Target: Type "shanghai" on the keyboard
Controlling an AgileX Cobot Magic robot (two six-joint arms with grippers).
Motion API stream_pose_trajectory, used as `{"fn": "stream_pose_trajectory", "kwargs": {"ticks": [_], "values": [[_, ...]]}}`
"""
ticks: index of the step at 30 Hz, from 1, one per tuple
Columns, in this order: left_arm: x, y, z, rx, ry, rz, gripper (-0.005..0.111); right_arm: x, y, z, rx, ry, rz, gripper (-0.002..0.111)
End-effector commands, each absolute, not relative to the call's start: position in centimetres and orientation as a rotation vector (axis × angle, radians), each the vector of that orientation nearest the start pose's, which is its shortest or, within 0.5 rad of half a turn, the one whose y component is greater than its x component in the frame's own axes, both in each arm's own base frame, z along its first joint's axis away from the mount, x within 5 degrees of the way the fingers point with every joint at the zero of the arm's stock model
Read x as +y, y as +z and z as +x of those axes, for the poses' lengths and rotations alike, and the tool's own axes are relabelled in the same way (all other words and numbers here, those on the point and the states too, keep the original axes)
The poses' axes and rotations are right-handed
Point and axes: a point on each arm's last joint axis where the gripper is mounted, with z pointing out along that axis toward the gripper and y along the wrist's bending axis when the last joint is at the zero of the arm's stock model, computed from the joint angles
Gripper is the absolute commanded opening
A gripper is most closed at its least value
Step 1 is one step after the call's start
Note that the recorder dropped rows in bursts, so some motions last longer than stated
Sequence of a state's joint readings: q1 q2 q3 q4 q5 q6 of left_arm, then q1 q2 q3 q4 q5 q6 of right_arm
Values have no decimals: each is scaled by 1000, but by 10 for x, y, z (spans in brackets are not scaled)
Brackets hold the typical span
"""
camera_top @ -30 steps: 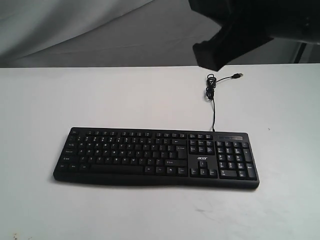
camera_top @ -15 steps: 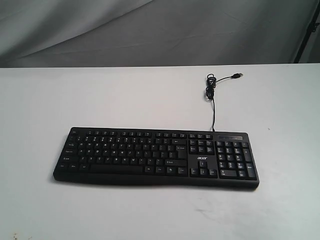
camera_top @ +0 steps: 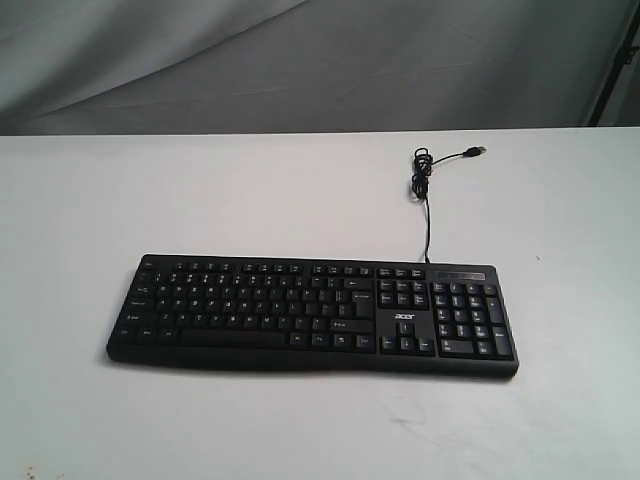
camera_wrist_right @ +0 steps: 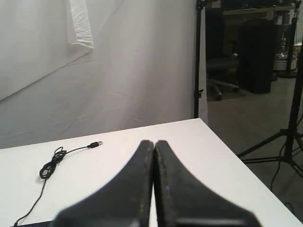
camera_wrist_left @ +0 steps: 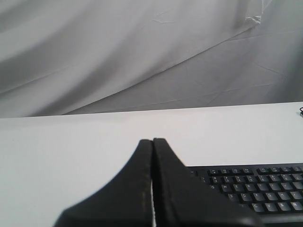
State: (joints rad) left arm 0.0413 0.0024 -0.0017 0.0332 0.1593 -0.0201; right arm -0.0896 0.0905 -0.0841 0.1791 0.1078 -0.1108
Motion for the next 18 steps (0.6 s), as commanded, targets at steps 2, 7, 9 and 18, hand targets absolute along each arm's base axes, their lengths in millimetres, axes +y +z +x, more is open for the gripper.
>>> {"fn": "stream_pose_trajectory", "kwargs": {"ticks": [2,7,9,18], "values": [[2,199,56,1637,39,-24,0,-5,223,56,1587,21,194,0],[2,199,56,1637,39,-24,0,-5,219,52,1618,3,181,0],[2,199,56,1637,39,-24,0,-7,209,51,1723,-99,116,0],[2,199,56,1637,39,-24,0,-8,182,53,1823,-124,109,0]]}}
